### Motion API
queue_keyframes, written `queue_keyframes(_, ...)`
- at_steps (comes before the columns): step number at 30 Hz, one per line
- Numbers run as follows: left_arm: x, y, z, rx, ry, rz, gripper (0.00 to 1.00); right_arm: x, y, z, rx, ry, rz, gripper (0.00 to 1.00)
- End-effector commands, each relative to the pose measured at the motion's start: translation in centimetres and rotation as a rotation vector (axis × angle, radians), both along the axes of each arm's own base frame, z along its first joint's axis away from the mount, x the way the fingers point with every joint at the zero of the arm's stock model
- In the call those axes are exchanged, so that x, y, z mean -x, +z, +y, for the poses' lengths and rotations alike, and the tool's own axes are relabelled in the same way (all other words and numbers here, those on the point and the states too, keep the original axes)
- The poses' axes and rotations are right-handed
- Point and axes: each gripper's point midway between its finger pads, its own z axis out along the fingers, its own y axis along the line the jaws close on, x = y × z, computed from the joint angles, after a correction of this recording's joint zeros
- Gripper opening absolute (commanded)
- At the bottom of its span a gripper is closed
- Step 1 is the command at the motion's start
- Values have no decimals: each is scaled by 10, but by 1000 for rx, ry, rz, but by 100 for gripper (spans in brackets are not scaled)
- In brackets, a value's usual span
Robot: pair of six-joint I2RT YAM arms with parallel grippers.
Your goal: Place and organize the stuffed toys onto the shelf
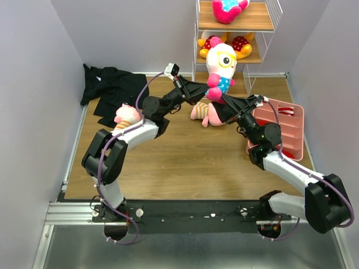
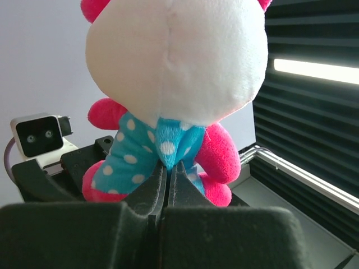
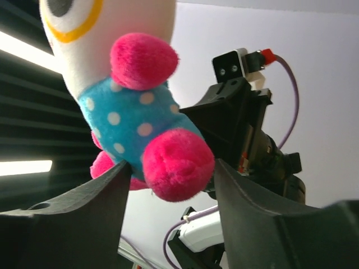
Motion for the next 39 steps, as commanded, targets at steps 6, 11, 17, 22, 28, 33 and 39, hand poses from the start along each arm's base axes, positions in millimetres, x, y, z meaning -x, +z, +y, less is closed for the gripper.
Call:
queue_keyframes(6, 68, 47, 35, 220, -4, -317, 0, 8, 18, -14, -37, -82, -93, 31)
queue_keyframes(11, 66, 32, 35, 195, 15, -287, 8, 15, 32, -23, 7, -161, -176, 1)
queue_keyframes(17, 63, 25, 41, 184, 57, -271, 87, 17, 50, -35, 220, -341, -242, 1)
queue_keyframes(22, 54, 8, 49, 160, 101, -221, 99, 14, 87, -52, 444, -518, -310, 1)
queue_keyframes(28, 28, -37, 67, 49, 176, -112, 99, -16, 109, -68, 780, -686, -306, 1)
queue_keyframes(33, 24, -58, 93, -95, 248, -90, 99, -45, 158, -86, 992, -840, -330, 1)
queue_keyframes(39, 16, -78, 115, -530, 428, -138, 99, -98, 166, -102, 1209, -967, -263, 1)
